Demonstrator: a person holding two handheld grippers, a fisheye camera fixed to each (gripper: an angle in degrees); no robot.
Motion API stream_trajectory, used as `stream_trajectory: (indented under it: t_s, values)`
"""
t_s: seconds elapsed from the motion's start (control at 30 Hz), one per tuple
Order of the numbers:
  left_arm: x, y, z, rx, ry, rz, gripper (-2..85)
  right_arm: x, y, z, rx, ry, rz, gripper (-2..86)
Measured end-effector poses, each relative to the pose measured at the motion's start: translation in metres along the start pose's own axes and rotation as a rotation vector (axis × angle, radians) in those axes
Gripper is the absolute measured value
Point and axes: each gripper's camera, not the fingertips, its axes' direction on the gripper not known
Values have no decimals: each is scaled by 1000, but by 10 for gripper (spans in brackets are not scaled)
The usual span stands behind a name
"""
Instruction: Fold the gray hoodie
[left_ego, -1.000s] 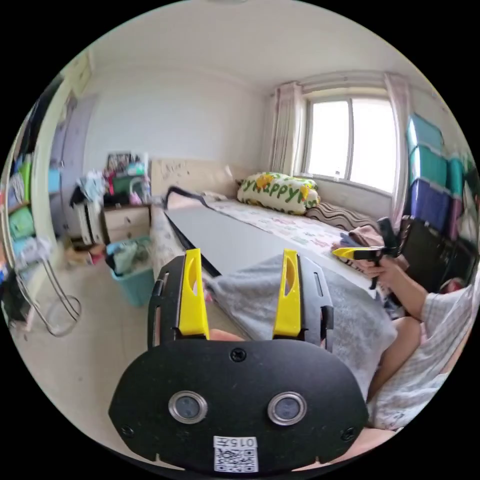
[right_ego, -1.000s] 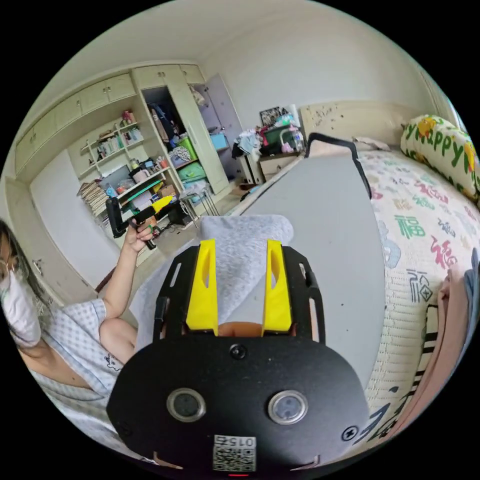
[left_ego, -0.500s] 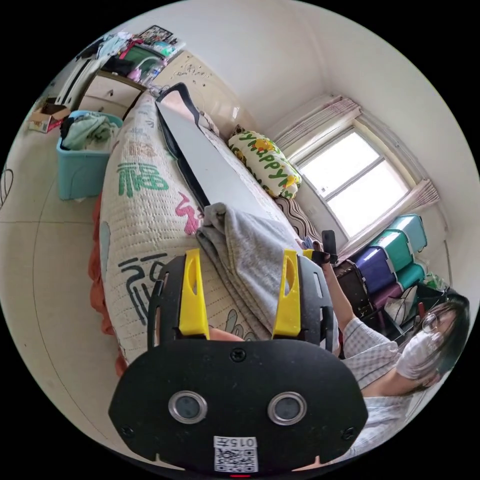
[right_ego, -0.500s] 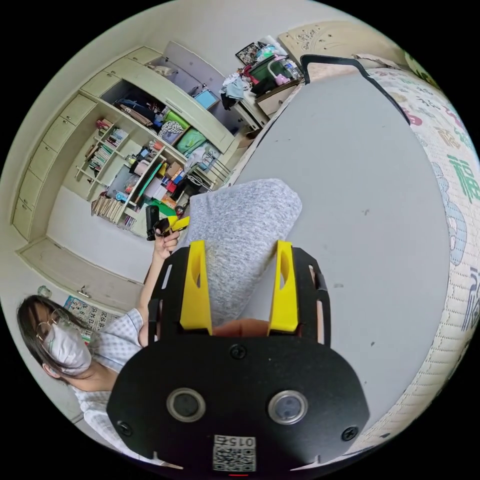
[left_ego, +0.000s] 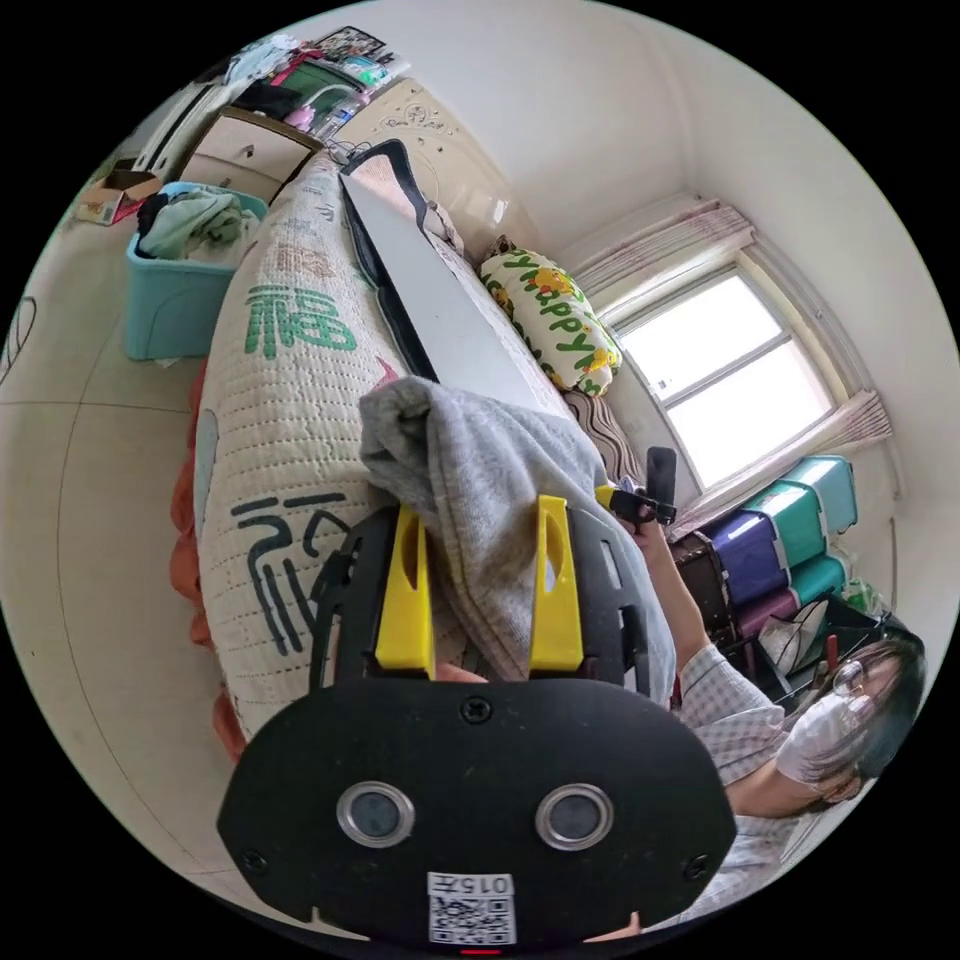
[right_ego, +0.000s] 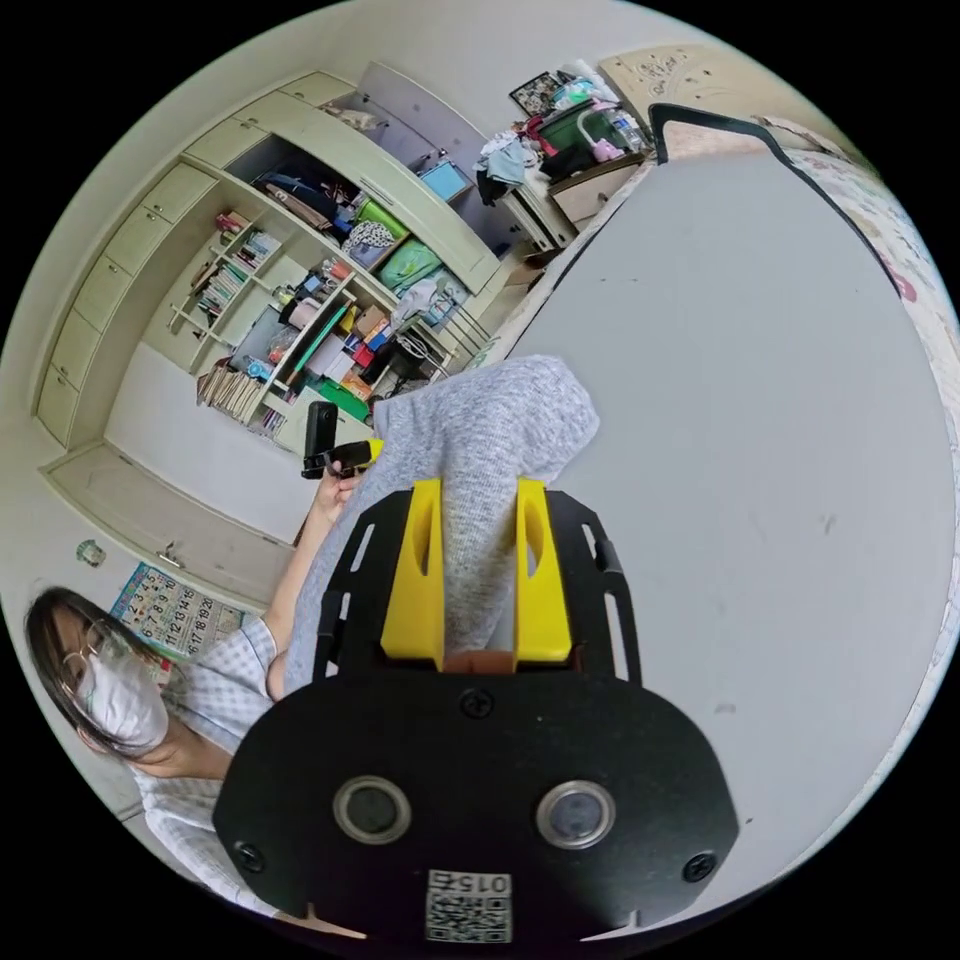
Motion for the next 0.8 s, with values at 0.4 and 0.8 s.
stream_trajectory:
  t_s: [0.4,0.8]
  values:
    - [46,102,-155,112,-10,470,78,-111,101,-64,365,-70,-410,86]
    - [240,280,-174,178,161,1004,72,-229,370,-268,881,123,-547,84]
